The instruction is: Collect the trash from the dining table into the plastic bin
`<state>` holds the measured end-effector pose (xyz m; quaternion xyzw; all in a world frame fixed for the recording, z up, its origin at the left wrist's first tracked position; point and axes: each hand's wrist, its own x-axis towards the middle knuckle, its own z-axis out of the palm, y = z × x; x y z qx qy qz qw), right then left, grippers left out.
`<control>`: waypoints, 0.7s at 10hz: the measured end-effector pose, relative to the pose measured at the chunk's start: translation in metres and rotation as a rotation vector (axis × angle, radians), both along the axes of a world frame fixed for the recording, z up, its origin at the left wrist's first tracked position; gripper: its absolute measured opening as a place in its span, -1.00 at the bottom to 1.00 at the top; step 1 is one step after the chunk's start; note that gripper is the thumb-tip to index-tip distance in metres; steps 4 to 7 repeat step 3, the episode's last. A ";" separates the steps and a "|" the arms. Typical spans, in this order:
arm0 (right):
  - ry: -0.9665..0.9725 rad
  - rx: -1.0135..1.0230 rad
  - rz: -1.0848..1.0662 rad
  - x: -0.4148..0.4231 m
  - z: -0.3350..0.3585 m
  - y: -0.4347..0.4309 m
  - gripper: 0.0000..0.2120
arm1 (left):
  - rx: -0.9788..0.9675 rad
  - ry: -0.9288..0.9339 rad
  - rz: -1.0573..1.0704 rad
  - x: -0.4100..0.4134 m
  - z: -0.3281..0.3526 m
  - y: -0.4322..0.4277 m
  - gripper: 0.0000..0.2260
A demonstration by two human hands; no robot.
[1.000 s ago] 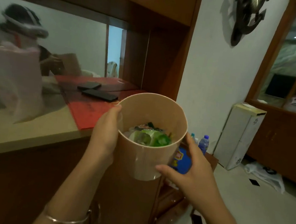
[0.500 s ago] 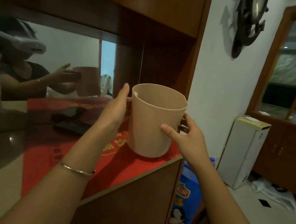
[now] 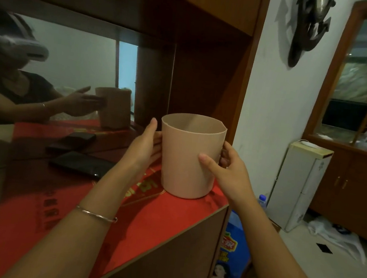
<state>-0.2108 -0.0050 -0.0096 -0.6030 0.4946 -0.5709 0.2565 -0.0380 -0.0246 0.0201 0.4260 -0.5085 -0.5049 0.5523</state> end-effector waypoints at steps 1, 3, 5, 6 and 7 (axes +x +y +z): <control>0.024 0.016 0.000 -0.002 -0.002 0.002 -0.25 | -0.036 -0.085 0.006 -0.001 -0.002 -0.001 -0.47; 0.190 0.026 -0.122 -0.012 -0.012 0.017 -0.21 | -0.090 -0.477 0.258 0.007 -0.013 0.012 -0.46; 0.190 0.026 -0.122 -0.012 -0.012 0.017 -0.21 | -0.090 -0.477 0.258 0.007 -0.013 0.012 -0.46; 0.190 0.026 -0.122 -0.012 -0.012 0.017 -0.21 | -0.090 -0.477 0.258 0.007 -0.013 0.012 -0.46; 0.190 0.026 -0.122 -0.012 -0.012 0.017 -0.21 | -0.090 -0.477 0.258 0.007 -0.013 0.012 -0.46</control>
